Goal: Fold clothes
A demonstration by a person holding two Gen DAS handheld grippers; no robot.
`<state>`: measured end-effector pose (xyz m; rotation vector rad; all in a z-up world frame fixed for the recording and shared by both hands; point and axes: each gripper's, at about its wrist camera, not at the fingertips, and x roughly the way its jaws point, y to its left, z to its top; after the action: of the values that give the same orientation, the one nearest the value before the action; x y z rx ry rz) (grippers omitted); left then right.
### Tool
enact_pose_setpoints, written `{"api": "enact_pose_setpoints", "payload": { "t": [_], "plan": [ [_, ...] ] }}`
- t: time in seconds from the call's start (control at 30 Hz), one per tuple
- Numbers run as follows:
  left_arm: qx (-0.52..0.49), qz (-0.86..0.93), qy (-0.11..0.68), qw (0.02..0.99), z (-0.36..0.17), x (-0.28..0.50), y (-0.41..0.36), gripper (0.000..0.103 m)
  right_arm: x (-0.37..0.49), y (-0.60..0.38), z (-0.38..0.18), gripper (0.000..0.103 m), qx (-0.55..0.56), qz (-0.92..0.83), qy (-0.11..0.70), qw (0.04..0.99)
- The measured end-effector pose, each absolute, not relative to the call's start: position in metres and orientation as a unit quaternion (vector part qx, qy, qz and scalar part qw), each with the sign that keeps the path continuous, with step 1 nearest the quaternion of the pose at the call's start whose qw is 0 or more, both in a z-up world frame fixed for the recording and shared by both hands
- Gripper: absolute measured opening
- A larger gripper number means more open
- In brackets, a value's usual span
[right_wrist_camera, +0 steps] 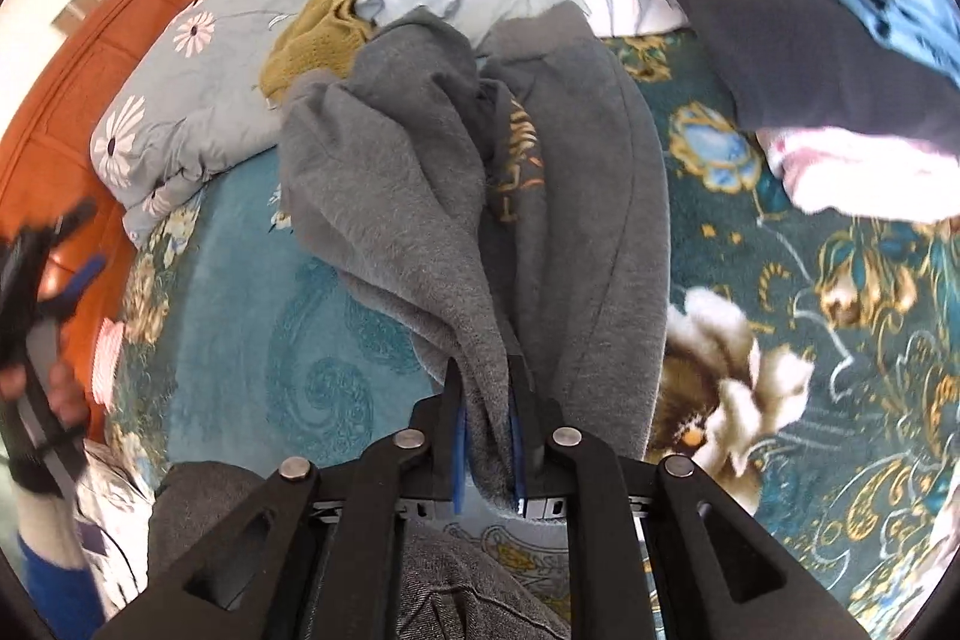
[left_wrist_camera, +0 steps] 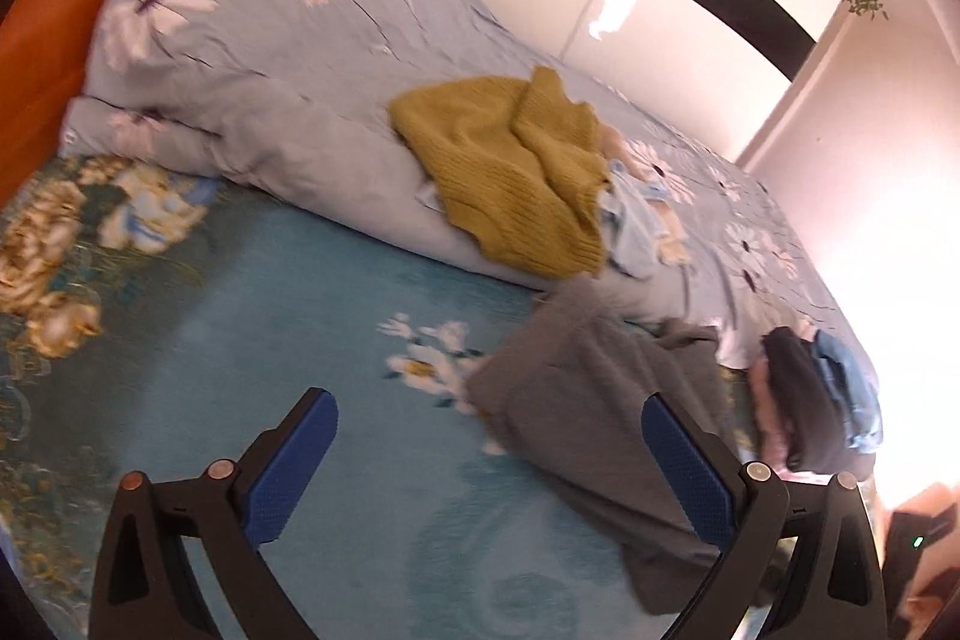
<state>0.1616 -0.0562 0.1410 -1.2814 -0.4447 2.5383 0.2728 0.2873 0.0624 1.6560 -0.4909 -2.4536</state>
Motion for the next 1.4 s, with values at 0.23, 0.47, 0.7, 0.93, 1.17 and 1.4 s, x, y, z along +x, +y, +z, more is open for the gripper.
{"api": "enact_pose_setpoints", "payload": {
  "t": [0.23, 0.47, 0.7, 0.93, 1.17, 1.4],
  "plan": [
    [-0.517, 0.825, -0.183, 0.137, 0.103, 0.078, 0.001, 0.103, 0.283, 0.311, 0.081, 0.037, 0.535, -0.827, -0.162, 0.062],
    [-0.588, 0.772, -0.217, 0.106, 0.051, 0.023, 0.034, 0.098, 0.297, 0.348, 0.093, 0.040, 0.523, -0.833, -0.179, 0.014],
    [-0.602, 0.763, -0.215, 0.099, 0.037, 0.023, 0.042, 0.028, 0.305, 0.367, 0.090, 0.040, 0.526, -0.827, -0.196, -0.011],
    [-0.525, 0.799, -0.236, 0.177, 0.090, 0.065, 0.004, 0.007, 0.307, 0.349, 0.103, 0.040, 0.513, -0.838, -0.187, 0.007],
    [-0.398, 0.849, -0.269, 0.222, 0.143, 0.131, -0.120, 0.007, 0.315, 0.317, 0.116, 0.040, 0.494, -0.852, -0.170, 0.029],
    [-0.448, 0.822, -0.339, 0.093, 0.035, 0.211, -0.245, 0.006, 0.314, 0.286, 0.100, 0.040, 0.512, -0.841, -0.167, 0.048]
  ]
}}
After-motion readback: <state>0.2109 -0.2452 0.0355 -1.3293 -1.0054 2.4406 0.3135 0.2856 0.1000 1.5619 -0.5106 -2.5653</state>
